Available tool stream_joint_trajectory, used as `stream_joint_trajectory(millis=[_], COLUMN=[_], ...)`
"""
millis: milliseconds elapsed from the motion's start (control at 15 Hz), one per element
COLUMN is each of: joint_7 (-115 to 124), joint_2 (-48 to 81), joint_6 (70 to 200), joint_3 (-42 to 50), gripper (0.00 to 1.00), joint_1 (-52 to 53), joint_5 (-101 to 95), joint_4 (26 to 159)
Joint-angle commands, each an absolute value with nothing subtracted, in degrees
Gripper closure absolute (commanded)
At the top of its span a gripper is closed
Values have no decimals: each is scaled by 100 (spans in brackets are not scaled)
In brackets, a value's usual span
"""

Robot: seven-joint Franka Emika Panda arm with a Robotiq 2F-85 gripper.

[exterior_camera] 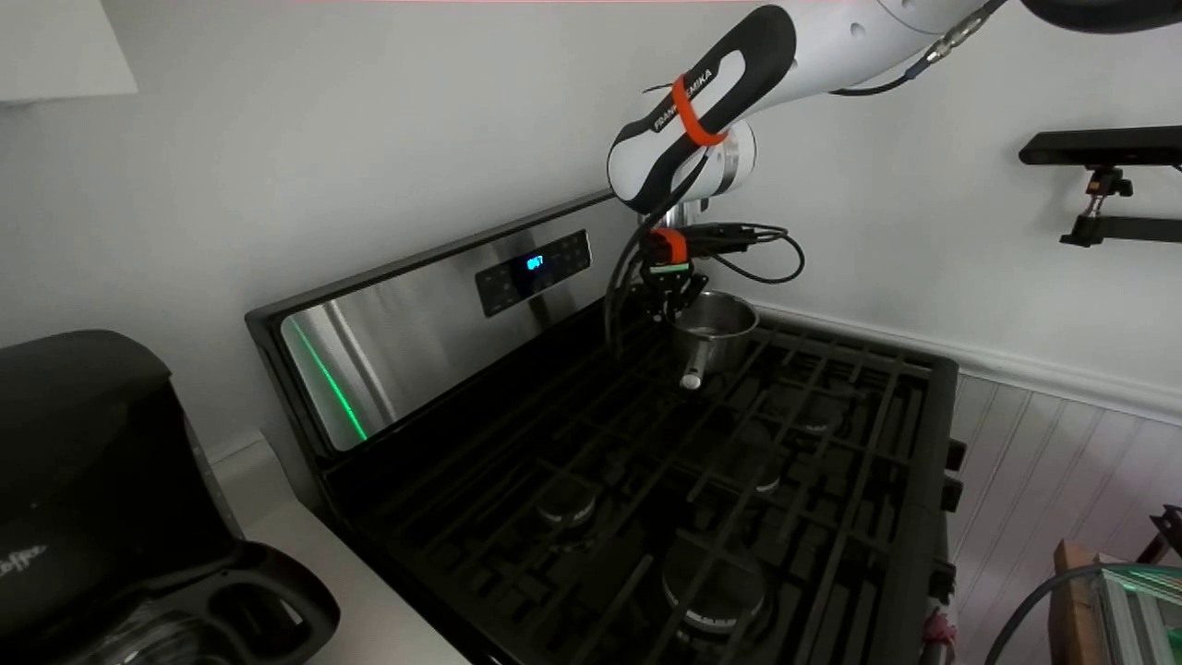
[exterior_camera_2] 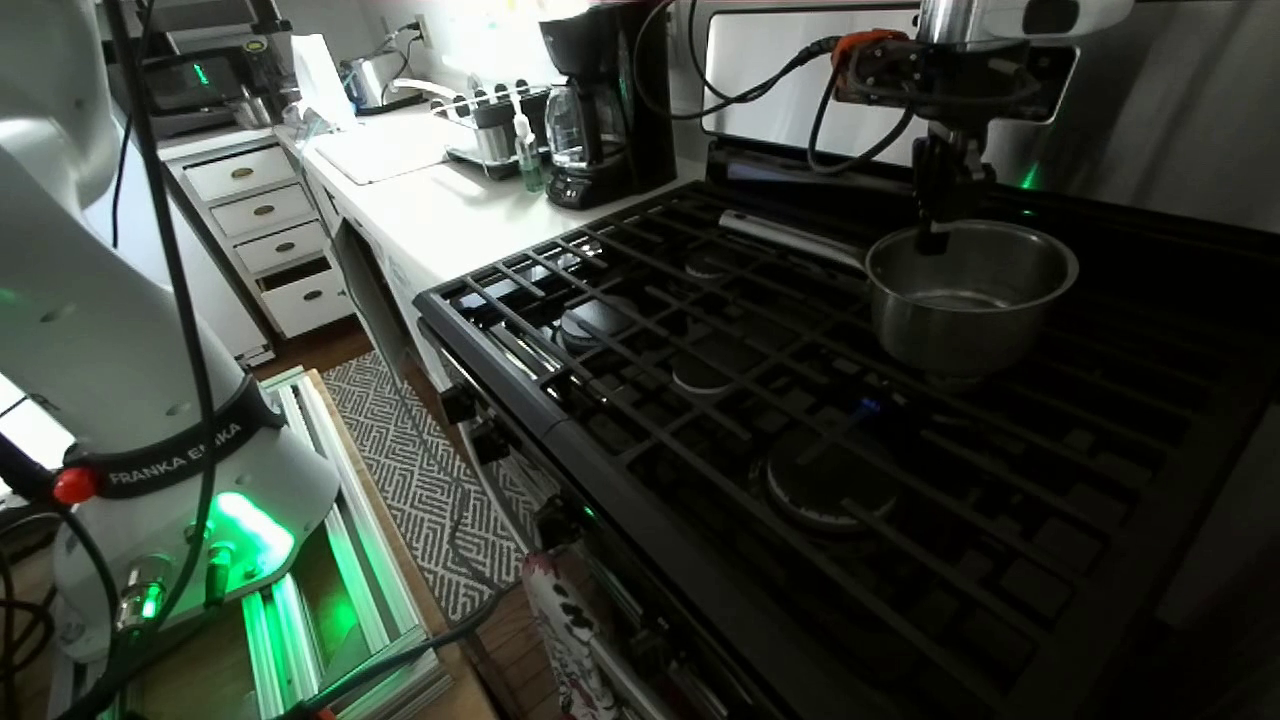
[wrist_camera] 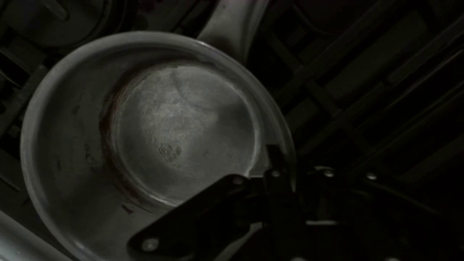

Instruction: Move the pot to the left

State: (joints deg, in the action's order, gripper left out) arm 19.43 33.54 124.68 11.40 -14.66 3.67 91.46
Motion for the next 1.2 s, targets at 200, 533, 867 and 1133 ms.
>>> stream_joint_trajectory(millis=[200,533,867,1133], joint_7=[1730,1791,1858,1899], joint_2=[2873,2594,2178,1817], joint_6=[11409,11130,11339,11586], joint_3=[1128,1051,1004,949], gripper=[98,98,98,98], joint_1=[-1257,-1073,-894,-818], joint_5=[353,405,451,602], joint_4=[9312,9614,10271,10784])
